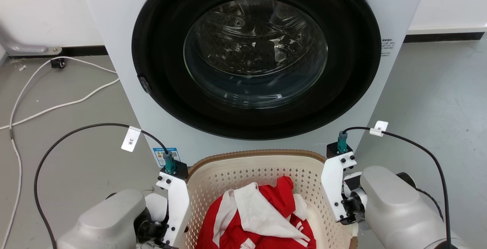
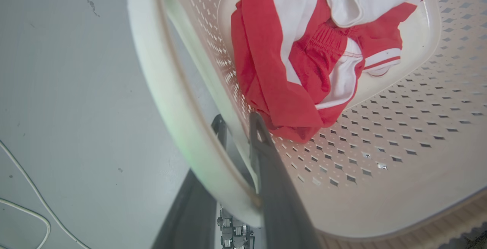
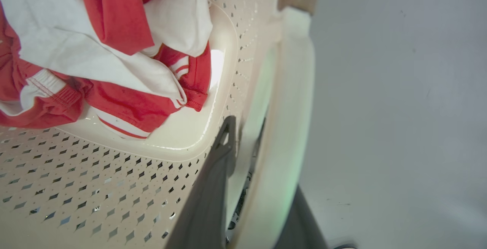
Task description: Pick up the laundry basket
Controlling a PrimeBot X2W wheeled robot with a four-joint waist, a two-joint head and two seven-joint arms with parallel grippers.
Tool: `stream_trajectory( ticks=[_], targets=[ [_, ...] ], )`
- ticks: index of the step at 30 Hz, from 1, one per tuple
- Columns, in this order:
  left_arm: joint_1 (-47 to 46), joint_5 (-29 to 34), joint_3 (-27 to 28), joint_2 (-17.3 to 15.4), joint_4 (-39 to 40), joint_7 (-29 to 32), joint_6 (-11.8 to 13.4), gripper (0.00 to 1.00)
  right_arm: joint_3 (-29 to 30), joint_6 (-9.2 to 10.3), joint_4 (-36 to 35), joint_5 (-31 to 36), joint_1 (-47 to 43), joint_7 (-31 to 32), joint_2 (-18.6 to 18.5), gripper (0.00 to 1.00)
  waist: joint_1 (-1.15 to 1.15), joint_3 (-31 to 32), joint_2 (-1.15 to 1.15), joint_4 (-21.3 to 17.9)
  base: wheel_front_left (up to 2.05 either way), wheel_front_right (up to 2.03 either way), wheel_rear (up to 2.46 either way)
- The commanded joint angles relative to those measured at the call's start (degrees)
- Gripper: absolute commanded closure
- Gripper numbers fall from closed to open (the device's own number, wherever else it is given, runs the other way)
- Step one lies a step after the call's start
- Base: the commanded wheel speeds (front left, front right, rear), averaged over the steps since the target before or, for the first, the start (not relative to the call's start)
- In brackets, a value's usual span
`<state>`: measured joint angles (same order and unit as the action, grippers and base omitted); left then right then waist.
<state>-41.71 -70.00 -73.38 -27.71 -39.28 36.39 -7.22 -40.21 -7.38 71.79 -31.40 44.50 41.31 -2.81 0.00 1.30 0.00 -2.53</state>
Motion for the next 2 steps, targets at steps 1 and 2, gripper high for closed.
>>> stream_trajectory(
  ticks=[1, 2],
  targets=[
    [-0.9, 0.1, 0.0, -0.1, 0.2, 0.0, -0.4, 1.00, -0.6, -0.20, 0.2, 0.1, 0.5, -0.1, -0.1, 1.00, 0.00, 0.0, 0.00, 0.0, 0.00, 0.00, 0.00],
    [-0.9, 0.1, 0.0, -0.1, 0.1, 0.0, -0.4, 1.00, -0.6, -0.20, 0.2, 0.1, 0.6, -0.2, -0.1, 1.00, 0.00, 0.0, 0.00, 0.0, 0.00, 0.00, 0.00]
  ],
)
